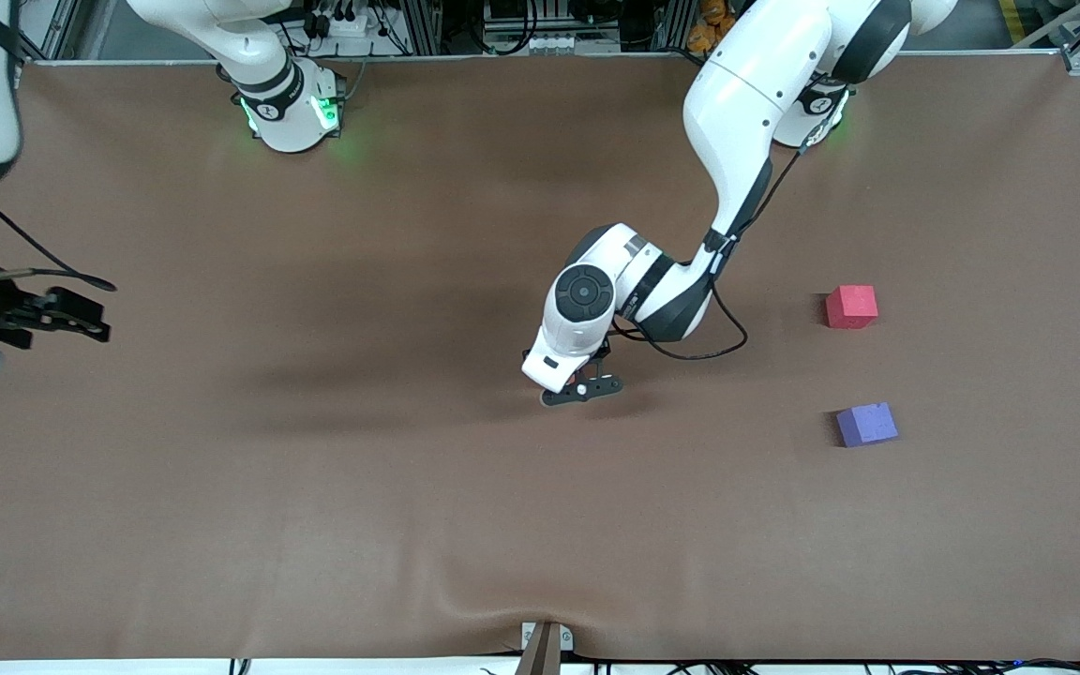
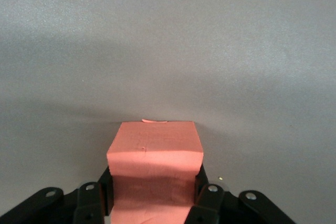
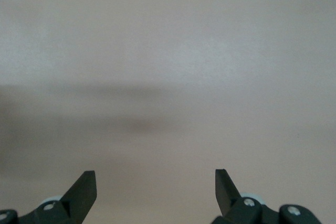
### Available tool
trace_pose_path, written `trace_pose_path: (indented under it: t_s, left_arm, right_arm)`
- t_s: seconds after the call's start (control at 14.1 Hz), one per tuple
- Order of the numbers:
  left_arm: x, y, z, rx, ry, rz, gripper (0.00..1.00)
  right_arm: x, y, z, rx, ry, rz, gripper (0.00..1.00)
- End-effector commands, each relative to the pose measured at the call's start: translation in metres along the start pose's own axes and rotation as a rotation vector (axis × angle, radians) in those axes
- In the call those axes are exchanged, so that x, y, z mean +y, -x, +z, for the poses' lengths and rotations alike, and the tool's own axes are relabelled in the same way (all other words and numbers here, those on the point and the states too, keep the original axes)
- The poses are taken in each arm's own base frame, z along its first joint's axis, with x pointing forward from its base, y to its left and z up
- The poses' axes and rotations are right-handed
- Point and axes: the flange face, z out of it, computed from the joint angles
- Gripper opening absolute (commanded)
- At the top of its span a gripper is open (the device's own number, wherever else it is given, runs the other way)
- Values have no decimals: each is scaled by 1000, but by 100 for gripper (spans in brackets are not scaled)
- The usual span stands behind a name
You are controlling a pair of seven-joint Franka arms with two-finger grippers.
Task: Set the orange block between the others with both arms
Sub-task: 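Carry the block with the left gripper while the right gripper withdraws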
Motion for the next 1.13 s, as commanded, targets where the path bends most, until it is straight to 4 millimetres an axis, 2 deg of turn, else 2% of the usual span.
trace_pose_path:
  t_s: [0.0, 0.14, 0.21, 0.28, 0.35, 0.49, 0.64, 0.78, 0.92, 0.99, 1.06]
  left_arm:
    - [1, -11, -21, 19, 29, -9, 3]
    - [-11, -31, -54, 52, 53, -34, 0]
    - [-18, -40, -81, 70, 72, -45, 0]
    - [-27, -50, -101, 77, 76, -51, 0]
    - [-40, -61, -127, 85, 80, -55, 0]
    - [-74, -84, -174, 93, 76, -46, 0]
    - [-111, -104, -213, 99, 72, -36, 0]
    - [-149, -122, -238, 99, 60, -31, 0]
    - [-191, -141, -255, 103, 51, -9, 0]
    - [-215, -150, -257, 98, 47, -3, 0]
    - [-238, -157, -258, 95, 43, -2, 0]
  right_arm:
    - [15, 19, -27, -4, -16, 26, 100]
    - [10, 23, -42, -35, -9, 12, 100]
    - [10, 26, -58, -35, -9, 13, 100]
    - [16, 29, -62, -46, -21, 24, 100]
    - [31, 34, -64, -47, -28, 49, 100]
    - [37, 37, -67, -45, -26, 58, 100]
    - [39, 33, -67, -26, -22, 62, 100]
    - [34, 30, -64, -23, -21, 53, 100]
    - [23, 26, -60, -31, -18, 36, 100]
    - [13, 24, -57, -38, -8, 22, 100]
    - [15, 24, -57, -35, -15, 26, 100]
